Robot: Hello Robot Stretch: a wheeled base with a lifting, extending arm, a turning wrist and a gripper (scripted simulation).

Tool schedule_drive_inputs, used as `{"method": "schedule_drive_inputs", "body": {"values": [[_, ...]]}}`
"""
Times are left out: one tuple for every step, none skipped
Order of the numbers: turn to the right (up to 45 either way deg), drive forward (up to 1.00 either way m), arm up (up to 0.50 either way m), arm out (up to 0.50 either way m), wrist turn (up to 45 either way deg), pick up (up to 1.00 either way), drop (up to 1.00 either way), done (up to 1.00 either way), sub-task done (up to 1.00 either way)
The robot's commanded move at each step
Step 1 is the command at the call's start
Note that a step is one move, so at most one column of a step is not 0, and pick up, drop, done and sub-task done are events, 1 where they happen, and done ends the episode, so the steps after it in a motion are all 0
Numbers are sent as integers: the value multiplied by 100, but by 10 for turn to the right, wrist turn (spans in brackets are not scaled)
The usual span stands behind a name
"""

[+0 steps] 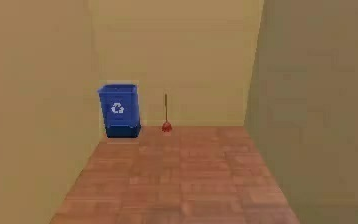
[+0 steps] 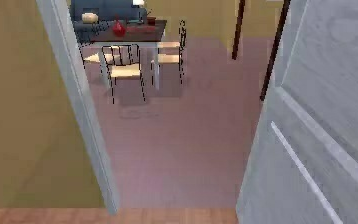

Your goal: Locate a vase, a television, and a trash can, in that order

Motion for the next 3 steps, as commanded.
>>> {"method": "schedule_drive_inputs", "body": {"values": [[450, 0, 0, 0, 0, 0, 0, 0, 0], [420, 0, 0, 0, 0, 0, 0, 0, 0], [0, 100, 0, 0, 0, 0, 0, 0, 0]]}}
